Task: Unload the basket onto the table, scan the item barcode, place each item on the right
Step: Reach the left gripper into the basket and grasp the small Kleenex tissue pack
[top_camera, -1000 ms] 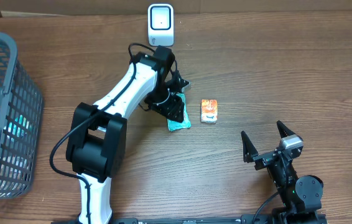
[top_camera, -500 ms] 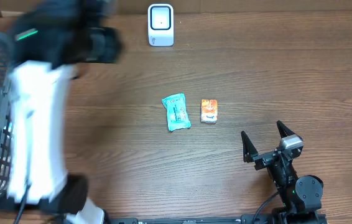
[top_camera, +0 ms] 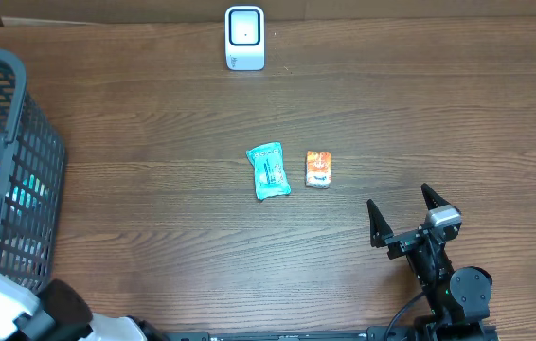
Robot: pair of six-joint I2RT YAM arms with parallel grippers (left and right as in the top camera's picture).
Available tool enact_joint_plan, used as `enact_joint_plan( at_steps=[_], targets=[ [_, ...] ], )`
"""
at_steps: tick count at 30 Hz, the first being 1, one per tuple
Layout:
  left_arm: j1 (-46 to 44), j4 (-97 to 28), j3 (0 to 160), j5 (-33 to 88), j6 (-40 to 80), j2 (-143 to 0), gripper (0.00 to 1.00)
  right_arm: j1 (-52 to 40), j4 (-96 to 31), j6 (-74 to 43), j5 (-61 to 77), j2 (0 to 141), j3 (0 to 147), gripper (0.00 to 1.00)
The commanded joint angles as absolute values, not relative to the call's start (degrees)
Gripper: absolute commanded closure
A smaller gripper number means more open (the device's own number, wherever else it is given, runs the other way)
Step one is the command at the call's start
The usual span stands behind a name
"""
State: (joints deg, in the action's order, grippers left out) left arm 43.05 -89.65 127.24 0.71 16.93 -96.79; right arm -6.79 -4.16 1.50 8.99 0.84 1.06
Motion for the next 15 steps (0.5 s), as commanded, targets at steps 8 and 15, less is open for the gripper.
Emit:
enact_joint_plan(
  at_steps=[8, 15],
  targets=[
    [50.2, -73.5, 104.1, 1.5, 9.1, -99.8, 0.63, -7.0, -4.0, 1.4, 9.0, 0.2, 0.5, 0.0],
    [50.2, -59.1, 86.7, 1.6, 4.6, -102.4, 0.53, -7.0, -4.0, 1.4, 9.0, 0.2, 0.5, 0.0]
  ],
)
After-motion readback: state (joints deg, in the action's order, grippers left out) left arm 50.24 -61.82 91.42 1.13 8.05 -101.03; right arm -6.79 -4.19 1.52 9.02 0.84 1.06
